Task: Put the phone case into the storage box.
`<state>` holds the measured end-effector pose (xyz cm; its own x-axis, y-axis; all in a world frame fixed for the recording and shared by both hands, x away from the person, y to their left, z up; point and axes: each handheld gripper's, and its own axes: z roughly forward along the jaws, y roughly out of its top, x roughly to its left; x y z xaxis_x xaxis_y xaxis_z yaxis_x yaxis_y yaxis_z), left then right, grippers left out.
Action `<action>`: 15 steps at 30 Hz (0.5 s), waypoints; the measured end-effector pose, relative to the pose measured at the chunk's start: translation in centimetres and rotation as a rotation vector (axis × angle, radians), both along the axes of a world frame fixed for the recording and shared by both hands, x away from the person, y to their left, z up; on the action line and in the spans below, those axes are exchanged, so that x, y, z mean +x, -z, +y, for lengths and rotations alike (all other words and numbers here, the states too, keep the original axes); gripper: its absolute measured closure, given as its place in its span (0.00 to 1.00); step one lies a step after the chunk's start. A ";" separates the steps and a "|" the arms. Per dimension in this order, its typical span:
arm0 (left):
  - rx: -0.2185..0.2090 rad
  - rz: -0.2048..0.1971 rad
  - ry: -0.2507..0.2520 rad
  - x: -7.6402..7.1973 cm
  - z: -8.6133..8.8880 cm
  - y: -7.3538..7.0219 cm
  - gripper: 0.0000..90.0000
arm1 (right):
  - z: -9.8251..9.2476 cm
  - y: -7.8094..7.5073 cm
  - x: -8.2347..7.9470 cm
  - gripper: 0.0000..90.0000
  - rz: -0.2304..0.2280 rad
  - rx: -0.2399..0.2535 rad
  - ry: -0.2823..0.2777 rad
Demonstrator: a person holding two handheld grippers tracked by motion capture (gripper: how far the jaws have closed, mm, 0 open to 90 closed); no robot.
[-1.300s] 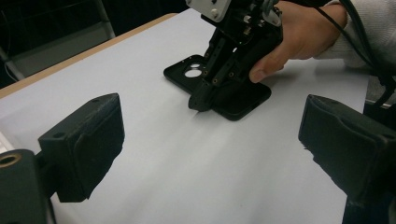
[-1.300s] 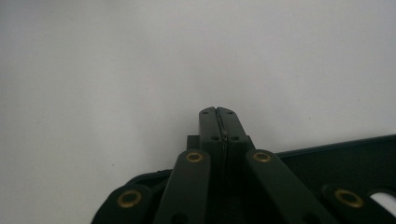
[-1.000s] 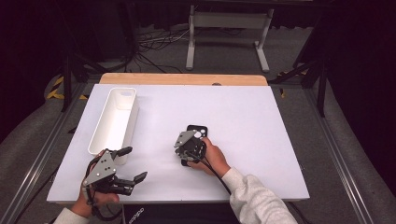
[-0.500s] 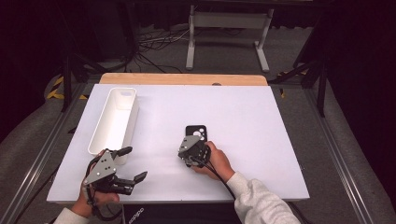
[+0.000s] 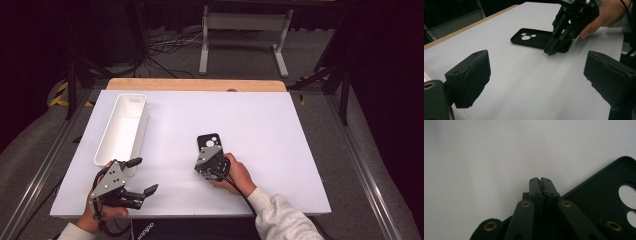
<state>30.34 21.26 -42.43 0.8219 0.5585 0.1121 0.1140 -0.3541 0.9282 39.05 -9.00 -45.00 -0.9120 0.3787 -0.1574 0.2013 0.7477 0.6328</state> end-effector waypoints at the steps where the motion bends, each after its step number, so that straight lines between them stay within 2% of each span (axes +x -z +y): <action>1: 0.002 -0.001 0.001 0.0 0.0 0.0 0.09 | 0.0 0.0 0.0 0.97 -0.002 -0.002 -0.001; 4: -0.001 -0.004 0.000 0.0 0.0 0.0 0.09 | -0.2 0.0 -0.1 0.97 0.001 0.004 -0.003; 7: 0.001 -0.005 0.000 0.0 0.0 0.0 0.09 | -0.5 -0.3 -0.1 0.97 0.011 0.045 0.005; 8: 0.001 -0.005 0.000 0.0 0.0 0.0 0.09 | -0.5 -0.3 -0.1 0.97 0.011 0.045 0.005; 15: 0.005 -0.004 0.000 0.0 0.0 0.0 0.09 | -1.4 -1.5 -0.2 0.92 -0.010 0.099 0.026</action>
<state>30.30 21.27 -42.42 0.8216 0.5576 0.1187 0.1098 -0.3591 0.9268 38.82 -10.42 -43.49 -0.9002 0.4165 -0.1272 0.2130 0.6758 0.7056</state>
